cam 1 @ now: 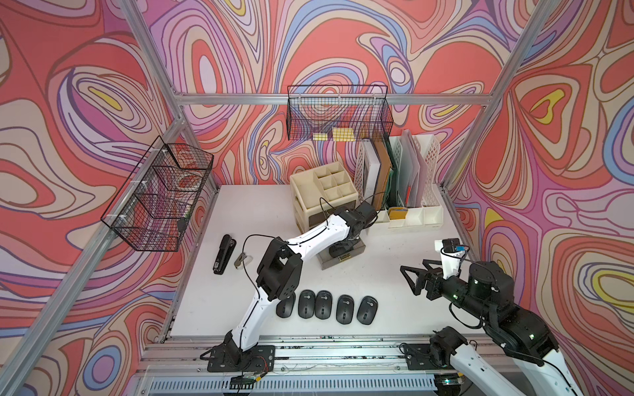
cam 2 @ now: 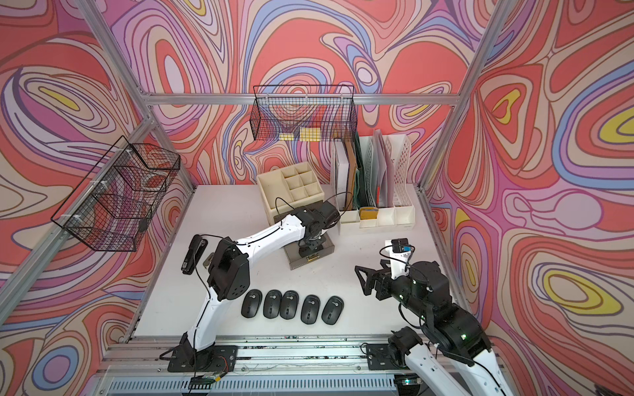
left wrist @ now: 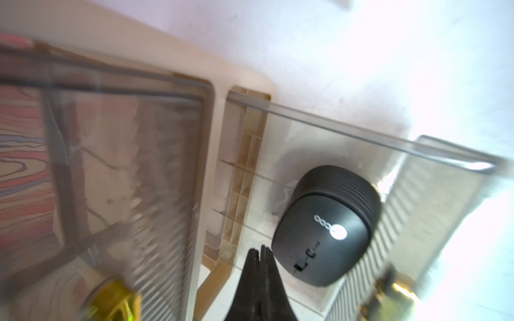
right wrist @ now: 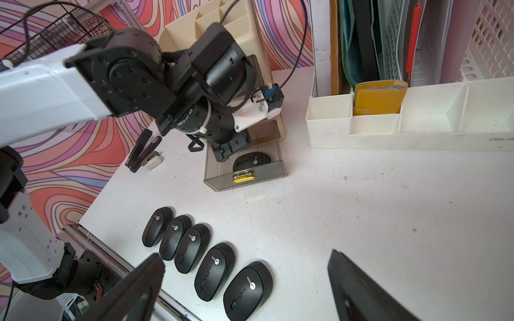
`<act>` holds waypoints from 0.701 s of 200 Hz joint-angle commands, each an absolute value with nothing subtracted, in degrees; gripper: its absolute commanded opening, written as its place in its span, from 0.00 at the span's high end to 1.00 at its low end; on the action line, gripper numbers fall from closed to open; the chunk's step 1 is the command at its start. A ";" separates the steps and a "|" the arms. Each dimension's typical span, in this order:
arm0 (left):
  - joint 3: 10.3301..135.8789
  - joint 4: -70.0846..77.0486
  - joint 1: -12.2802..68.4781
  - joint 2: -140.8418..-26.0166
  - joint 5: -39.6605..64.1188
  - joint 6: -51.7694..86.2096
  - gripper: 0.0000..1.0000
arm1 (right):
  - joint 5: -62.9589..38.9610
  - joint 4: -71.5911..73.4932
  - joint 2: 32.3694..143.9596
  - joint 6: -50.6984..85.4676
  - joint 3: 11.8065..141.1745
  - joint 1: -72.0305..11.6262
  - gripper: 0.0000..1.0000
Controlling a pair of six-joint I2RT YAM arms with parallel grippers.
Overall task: Take the mice out of the drawer
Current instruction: Adjust the mouse in the drawer, then pick up the mouse from the drawer.
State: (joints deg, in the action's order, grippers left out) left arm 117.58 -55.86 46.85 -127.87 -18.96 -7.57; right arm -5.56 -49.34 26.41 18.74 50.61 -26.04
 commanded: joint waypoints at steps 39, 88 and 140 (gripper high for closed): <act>119.71 -58.80 45.18 -126.35 -3.60 -11.24 0.66 | -5.45 -49.12 26.10 18.81 50.01 -25.95 0.03; 119.57 -58.45 42.74 -127.91 0.27 -12.52 0.46 | -5.57 -49.21 26.08 18.81 50.01 -25.95 0.03; 118.99 -58.45 41.57 -130.37 2.02 -13.36 0.43 | -5.79 -49.13 26.34 18.81 50.02 -25.96 0.03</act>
